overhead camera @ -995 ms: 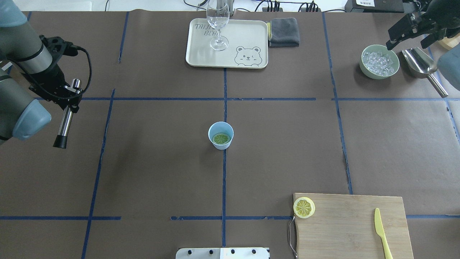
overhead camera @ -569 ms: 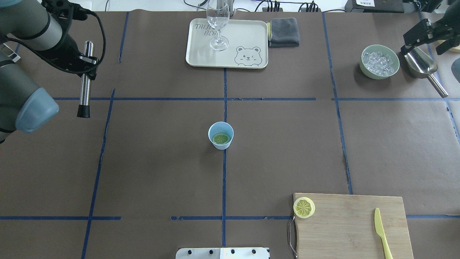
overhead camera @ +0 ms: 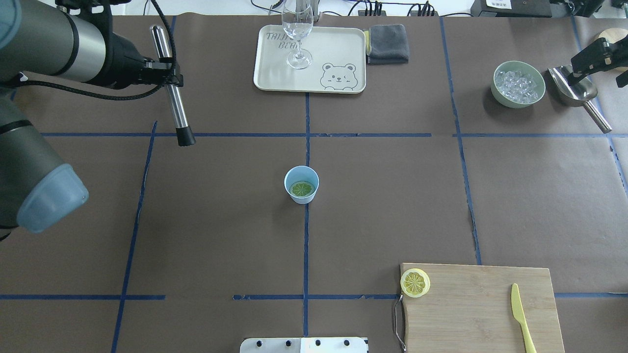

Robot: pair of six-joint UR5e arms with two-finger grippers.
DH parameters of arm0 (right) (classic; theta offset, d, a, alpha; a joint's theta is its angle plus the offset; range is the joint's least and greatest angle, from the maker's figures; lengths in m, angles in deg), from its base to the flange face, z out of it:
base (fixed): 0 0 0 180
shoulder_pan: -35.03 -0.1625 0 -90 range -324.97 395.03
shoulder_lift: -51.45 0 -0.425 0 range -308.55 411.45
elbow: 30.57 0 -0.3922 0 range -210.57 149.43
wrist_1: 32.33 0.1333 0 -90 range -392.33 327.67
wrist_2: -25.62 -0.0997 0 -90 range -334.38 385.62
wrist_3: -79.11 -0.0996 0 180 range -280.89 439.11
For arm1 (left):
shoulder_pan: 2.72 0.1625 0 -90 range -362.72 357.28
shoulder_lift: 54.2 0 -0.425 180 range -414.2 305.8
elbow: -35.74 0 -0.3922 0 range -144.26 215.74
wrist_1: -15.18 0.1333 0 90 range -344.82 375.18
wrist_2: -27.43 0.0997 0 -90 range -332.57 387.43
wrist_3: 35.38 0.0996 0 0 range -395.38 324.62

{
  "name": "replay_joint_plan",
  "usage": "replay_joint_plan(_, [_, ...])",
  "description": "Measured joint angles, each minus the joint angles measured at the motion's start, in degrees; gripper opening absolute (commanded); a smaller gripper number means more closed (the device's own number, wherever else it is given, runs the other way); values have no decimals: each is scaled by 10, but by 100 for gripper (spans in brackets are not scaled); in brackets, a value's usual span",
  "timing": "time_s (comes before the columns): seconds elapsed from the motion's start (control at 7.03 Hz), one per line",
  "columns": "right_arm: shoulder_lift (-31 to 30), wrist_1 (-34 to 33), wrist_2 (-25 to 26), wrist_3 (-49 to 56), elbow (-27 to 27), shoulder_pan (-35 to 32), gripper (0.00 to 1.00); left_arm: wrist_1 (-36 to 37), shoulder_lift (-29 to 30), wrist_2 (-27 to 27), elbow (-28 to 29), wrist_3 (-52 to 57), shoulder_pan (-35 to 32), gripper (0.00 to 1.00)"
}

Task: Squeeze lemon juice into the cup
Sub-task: 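Carry the muddler over the blue cup with the left gripper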

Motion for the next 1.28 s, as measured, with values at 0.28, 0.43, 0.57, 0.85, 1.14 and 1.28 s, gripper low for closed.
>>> replay_joint_plan(0.28, [-30, -1, -1, 43, 0, -25, 100, -6, 0, 157, -49, -55, 116, 0])
replay_joint_plan(0.43, [-50, -1, -6, 76, 0, -44, 100, -7, 2, 234, -56, -68, 174, 0])
replay_joint_plan(0.57, [-74, 0, -19, 116, -1, -67, 100, -7, 13, 293, -53, -73, 220, 0])
replay_joint_plan(0.85, [-121, 0, -36, 206, -4, -117, 100, -7, 59, 348, -16, -71, 261, 0])
replay_joint_plan(1.14, [-142, 0, -38, 243, -6, -137, 100, -10, 92, 369, 33, -60, 270, 0])
replay_joint_plan(1.28, [-145, 0, -39, 247, -6, -139, 100, -13, 107, 371, 54, -41, 271, 0])
